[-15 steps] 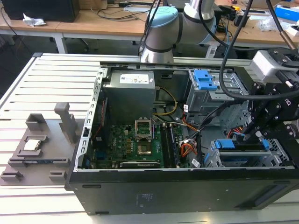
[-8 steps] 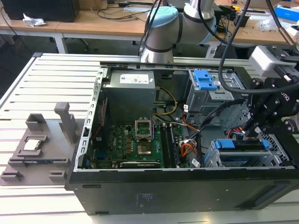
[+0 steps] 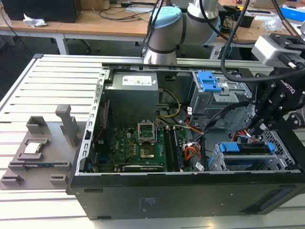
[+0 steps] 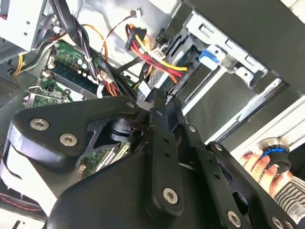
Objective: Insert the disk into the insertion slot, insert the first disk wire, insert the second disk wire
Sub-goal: 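Insert the second disk wire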
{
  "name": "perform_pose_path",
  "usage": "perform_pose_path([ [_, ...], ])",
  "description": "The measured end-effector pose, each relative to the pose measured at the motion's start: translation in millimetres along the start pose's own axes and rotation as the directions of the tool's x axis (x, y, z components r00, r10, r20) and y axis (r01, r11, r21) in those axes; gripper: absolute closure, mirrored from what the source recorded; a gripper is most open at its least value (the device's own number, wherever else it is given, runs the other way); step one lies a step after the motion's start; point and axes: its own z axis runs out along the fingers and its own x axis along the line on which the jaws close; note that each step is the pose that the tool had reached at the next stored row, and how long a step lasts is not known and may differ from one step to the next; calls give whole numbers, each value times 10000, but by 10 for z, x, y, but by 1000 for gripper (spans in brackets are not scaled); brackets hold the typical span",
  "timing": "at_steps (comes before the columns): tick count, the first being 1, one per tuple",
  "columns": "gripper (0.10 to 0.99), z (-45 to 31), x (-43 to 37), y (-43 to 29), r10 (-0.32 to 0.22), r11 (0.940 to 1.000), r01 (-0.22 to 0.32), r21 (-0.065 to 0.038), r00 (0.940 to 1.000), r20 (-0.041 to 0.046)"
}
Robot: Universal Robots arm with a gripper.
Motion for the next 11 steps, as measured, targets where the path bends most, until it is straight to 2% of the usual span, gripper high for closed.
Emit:
perform_pose_path([
  [1, 863, 10, -2, 43, 1, 10000, -1, 1, 10000, -9],
  [3, 863, 22, -4, 82, -1, 10000, 1, 1, 10000, -31],
  [7, 863, 76, -7, 122, -30, 10000, 30, 0, 10000, -55],
  [9, 863, 88, -7, 121, -141, 9999, 141, -4, 9997, -179],
  [10, 863, 91, -7, 121, -374, 9993, 374, -9, 9988, -314],
  [11, 863, 93, -8, 121, -419, 9991, 419, -13, 9985, -363],
])
